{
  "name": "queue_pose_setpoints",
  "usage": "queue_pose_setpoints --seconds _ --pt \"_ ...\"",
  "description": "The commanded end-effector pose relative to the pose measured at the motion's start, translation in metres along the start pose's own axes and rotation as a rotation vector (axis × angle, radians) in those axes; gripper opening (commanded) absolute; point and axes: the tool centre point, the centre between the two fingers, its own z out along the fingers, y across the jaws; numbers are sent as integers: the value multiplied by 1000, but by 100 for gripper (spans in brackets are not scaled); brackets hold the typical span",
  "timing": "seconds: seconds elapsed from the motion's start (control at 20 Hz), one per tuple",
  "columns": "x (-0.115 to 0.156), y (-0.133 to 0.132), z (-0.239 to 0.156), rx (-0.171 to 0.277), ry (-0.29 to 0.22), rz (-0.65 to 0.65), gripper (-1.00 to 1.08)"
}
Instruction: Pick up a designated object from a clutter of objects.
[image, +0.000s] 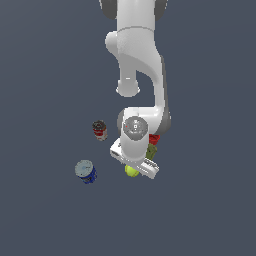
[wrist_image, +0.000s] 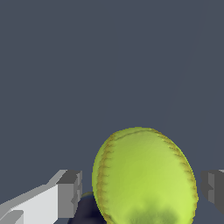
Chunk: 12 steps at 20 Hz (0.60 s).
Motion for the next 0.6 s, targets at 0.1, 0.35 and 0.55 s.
queue_pose_setpoints --seconds 0.1,0.35,0.55 --pt "1 -1 6 1 2 1 100" --pt "1 -1 6 1 2 1 -100" --pt "1 -1 6 1 2 1 -100"
